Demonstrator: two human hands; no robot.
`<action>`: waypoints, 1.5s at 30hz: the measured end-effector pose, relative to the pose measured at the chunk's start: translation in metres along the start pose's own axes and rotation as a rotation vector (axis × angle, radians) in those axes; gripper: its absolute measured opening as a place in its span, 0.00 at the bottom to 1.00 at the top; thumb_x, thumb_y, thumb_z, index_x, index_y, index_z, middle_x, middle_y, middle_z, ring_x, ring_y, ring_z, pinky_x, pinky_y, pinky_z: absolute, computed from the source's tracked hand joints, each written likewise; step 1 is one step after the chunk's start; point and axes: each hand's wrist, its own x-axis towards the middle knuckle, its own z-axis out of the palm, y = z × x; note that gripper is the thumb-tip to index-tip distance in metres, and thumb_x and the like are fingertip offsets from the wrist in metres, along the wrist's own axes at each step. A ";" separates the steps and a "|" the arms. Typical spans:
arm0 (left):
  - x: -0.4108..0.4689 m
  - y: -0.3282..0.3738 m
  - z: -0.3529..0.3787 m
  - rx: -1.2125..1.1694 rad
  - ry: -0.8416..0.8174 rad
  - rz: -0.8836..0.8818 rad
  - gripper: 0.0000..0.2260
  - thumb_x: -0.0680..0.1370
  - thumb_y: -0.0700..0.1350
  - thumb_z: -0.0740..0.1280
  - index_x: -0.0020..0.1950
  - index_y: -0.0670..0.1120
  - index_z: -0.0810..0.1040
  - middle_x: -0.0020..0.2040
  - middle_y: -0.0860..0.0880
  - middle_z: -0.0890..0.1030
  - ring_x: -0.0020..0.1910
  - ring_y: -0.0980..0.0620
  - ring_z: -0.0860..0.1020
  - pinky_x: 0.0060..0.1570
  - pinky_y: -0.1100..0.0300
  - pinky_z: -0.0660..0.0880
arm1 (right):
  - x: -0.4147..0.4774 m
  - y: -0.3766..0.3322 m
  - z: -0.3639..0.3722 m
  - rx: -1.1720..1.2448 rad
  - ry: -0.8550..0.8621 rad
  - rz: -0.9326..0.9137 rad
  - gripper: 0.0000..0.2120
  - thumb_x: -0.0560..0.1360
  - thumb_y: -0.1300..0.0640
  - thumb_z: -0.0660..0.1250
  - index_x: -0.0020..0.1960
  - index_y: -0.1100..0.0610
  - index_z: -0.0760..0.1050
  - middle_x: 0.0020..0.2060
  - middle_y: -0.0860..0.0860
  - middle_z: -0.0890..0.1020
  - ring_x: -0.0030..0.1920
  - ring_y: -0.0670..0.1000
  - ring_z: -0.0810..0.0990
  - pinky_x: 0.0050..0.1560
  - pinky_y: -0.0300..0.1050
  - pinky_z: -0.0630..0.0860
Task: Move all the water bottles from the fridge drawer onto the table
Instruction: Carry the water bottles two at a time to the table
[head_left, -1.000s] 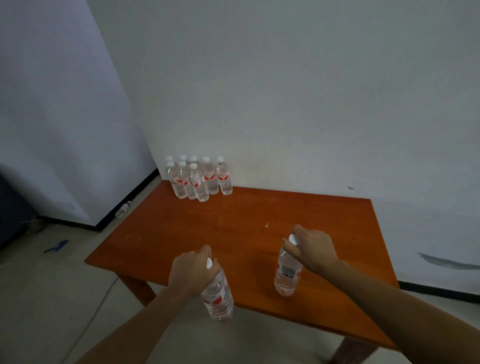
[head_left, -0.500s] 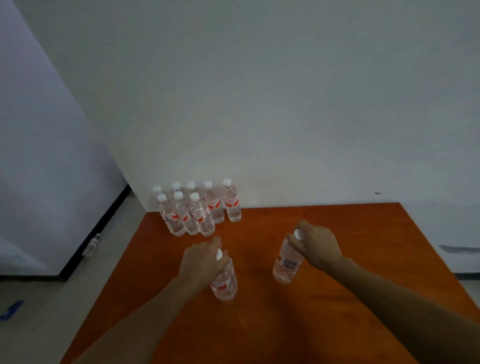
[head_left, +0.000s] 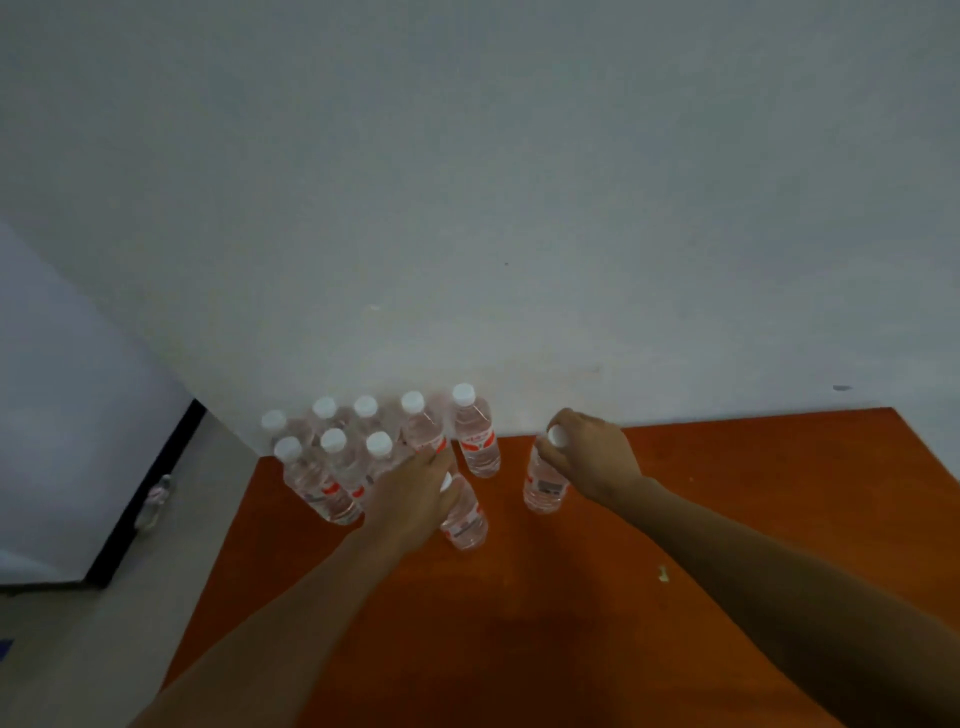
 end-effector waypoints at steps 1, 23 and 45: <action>0.009 -0.006 0.003 -0.003 -0.011 -0.005 0.11 0.80 0.53 0.60 0.58 0.51 0.73 0.57 0.50 0.79 0.52 0.51 0.77 0.48 0.55 0.75 | 0.012 -0.003 0.007 0.011 -0.007 0.004 0.16 0.77 0.42 0.62 0.53 0.53 0.74 0.47 0.51 0.82 0.40 0.50 0.78 0.37 0.40 0.69; 0.036 -0.040 0.005 0.089 0.056 0.095 0.15 0.78 0.46 0.64 0.63 0.44 0.75 0.60 0.44 0.76 0.58 0.44 0.74 0.60 0.48 0.71 | 0.061 -0.023 0.044 0.123 -0.110 0.130 0.28 0.76 0.48 0.66 0.71 0.55 0.59 0.55 0.56 0.80 0.48 0.55 0.80 0.43 0.45 0.72; -0.123 0.191 -0.028 0.034 -0.134 0.811 0.08 0.79 0.50 0.60 0.56 0.50 0.72 0.50 0.50 0.75 0.44 0.52 0.73 0.40 0.58 0.70 | -0.354 0.005 -0.131 -0.011 0.002 0.723 0.35 0.75 0.44 0.66 0.75 0.46 0.51 0.41 0.49 0.79 0.38 0.47 0.79 0.35 0.42 0.77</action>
